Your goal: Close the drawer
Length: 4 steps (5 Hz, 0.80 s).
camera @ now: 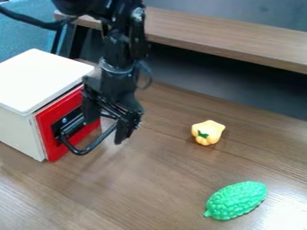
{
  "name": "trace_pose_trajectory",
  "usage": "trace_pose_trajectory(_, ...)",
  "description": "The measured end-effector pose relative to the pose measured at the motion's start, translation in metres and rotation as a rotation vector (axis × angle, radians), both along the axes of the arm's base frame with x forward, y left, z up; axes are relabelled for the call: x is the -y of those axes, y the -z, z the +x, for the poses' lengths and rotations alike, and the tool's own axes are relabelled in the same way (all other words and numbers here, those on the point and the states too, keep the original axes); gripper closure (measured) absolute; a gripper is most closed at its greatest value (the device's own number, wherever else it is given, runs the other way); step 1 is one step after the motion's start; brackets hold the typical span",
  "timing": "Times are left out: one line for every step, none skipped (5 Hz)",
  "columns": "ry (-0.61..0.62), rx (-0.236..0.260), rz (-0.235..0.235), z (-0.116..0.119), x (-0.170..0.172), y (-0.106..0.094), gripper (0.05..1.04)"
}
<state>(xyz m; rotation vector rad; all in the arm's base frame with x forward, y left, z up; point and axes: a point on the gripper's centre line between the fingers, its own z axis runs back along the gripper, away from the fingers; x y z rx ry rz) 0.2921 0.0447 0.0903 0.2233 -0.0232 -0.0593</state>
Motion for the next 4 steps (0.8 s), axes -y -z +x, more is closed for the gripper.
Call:
trace_pose_trajectory(0.009, -0.023, -0.065, 0.0, 0.015, -0.006, 0.084)
trace_pose_trajectory(0.043, 0.03, -0.158, -0.009, 0.029, -0.034, 0.084)
trace_pose_trajectory(0.042, 0.082, -0.207, -0.022, 0.036, -0.052, 0.084)
trace_pose_trajectory(0.04, 0.106, -0.217, -0.035, 0.031, -0.071, 0.084)
